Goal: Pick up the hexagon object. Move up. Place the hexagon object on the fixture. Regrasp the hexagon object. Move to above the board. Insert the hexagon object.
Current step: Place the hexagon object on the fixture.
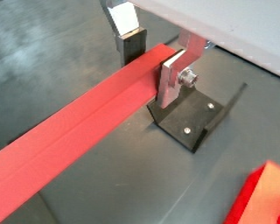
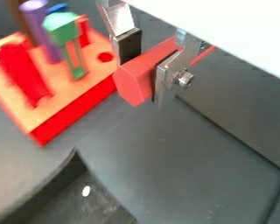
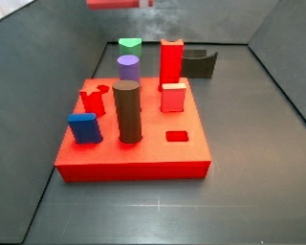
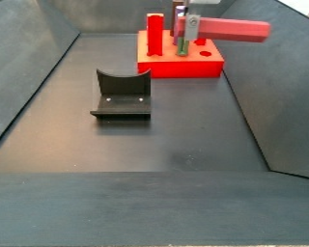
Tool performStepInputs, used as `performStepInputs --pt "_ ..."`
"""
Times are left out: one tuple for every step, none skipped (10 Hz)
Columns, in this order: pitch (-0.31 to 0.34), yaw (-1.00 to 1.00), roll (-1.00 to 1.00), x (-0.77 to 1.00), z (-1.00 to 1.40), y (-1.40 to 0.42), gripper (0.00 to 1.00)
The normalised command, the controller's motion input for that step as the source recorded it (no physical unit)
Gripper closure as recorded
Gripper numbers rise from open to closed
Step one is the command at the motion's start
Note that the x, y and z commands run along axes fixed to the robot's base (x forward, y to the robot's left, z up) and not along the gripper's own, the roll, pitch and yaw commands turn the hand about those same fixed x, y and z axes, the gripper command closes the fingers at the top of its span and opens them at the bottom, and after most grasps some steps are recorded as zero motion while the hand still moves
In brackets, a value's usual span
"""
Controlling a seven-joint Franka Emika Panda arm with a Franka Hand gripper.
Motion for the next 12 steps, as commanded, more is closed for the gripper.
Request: performStepInputs --pt "0.005 1.00 -0.03 1.00 -0.11 -0.09 1.00" --pt "0.007 1.00 -0.03 1.00 -0.10 -0.08 1.00" --pt "0.008 1.00 -0.03 1.00 -0.09 -0.07 1.00" --pt "0.010 1.00 -0.04 1.00 -0.08 -0.06 1.00" --pt "0.012 1.00 -0.04 1.00 -0.08 -0.05 1.00" --pt "0.015 1.00 -0.05 1.00 -0.07 -0.05 1.00" --pt "0.018 1.00 -0.05 1.00 -0.06 -0.04 1.00" --pt "0.024 1.00 -0.06 0.99 -0.05 -0.03 1.00" --pt "0.028 1.00 -0.06 0.88 -0.04 -0.02 1.00" --pt "0.036 1.00 -0.07 0.75 -0.02 -0.01 1.00" --pt "0.043 1.00 -0.08 0.65 -0.02 -0.01 1.00" --pt "0.051 1.00 -0.08 0.55 -0.01 0.00 1.00"
